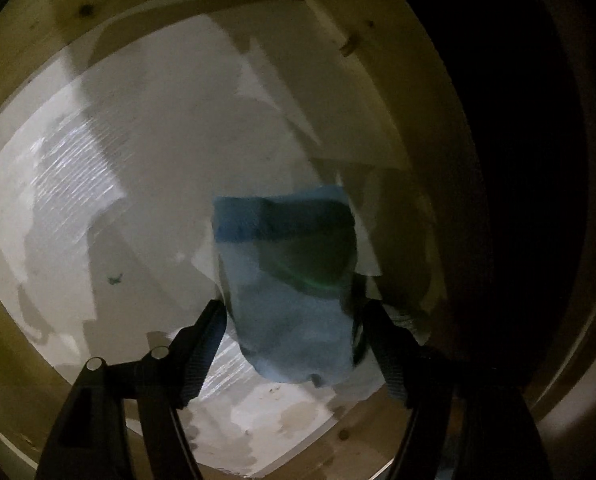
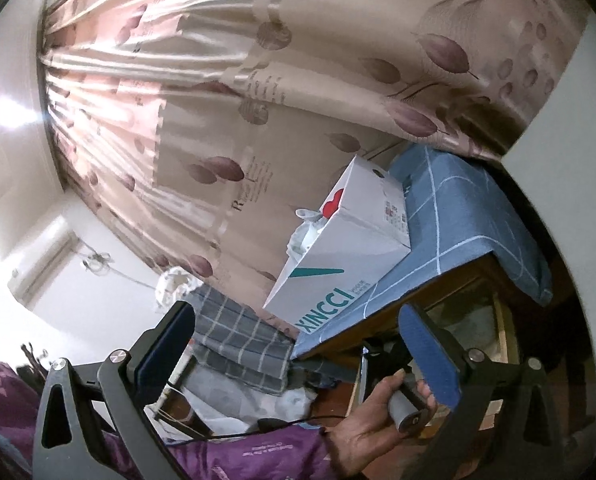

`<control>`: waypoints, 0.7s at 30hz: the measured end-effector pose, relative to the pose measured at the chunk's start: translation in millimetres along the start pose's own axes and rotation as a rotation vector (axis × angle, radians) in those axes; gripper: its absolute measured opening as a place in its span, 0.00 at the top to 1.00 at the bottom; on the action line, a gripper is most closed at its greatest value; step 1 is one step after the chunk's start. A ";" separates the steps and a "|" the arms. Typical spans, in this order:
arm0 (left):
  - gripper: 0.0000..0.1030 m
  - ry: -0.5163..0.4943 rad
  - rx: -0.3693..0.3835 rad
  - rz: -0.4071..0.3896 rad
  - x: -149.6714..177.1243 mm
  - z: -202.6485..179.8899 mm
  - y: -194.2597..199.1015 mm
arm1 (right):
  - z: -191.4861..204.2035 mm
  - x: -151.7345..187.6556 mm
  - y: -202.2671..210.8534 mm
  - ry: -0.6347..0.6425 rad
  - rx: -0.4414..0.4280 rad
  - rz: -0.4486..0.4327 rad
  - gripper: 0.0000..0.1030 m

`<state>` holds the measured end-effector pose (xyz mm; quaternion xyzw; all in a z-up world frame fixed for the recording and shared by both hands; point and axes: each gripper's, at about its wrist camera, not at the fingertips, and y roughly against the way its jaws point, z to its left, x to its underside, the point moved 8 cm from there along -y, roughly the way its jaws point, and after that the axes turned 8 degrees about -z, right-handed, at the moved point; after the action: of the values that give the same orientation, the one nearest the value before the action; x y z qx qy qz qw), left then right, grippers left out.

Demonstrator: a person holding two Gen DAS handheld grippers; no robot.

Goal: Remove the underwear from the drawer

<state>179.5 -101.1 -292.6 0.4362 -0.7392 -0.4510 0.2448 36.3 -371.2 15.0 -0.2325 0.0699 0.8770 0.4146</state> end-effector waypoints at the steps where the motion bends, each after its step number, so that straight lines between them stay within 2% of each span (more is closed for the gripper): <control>1: 0.30 -0.001 -0.003 -0.002 -0.4 -1.7 -1.3 | -2.0 -1.5 1.2 -0.012 -0.002 -0.004 0.01; 2: 0.32 -0.007 -0.007 0.000 -1.3 -2.5 -1.4 | -5.1 -3.3 2.6 -0.030 0.002 -0.015 0.01; 3: 0.50 -0.011 -0.028 -0.001 -1.3 -1.0 -1.5 | -6.4 -4.5 3.7 -0.038 0.004 -0.020 0.01; 4: 0.57 -0.004 -0.058 -0.002 -0.6 3.9 -3.2 | -7.3 -5.2 4.9 -0.043 0.002 -0.022 0.01; 6: 0.62 -0.001 -0.076 0.020 0.4 7.9 -2.5 | -6.3 -6.1 6.1 -0.039 0.004 -0.028 0.01; 8: 0.65 -0.014 -0.101 0.031 -1.7 11.1 5.1 | -4.8 -5.7 5.9 -0.024 0.011 -0.028 0.01; 11: 0.66 0.067 -0.095 0.061 -1.4 26.3 14.2 | -3.5 -3.8 2.3 0.011 0.042 -0.017 0.01; 15: 0.66 0.023 -0.025 0.042 -12.8 22.3 29.4 | -3.2 -1.2 -1.7 0.051 0.088 0.001 0.01; 19: 0.66 -0.064 0.050 0.034 -18.6 18.3 47.5 | -6.9 2.8 -5.5 0.083 0.151 0.023 0.01; 21: 0.66 -0.119 0.061 0.028 -20.3 17.6 55.5 | -8.1 6.3 -8.8 0.092 0.161 0.049 0.01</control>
<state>152.9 -63.7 -251.4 0.4054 -0.7720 -0.4498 0.1932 42.3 -363.7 5.6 -0.2367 0.1649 0.8667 0.4069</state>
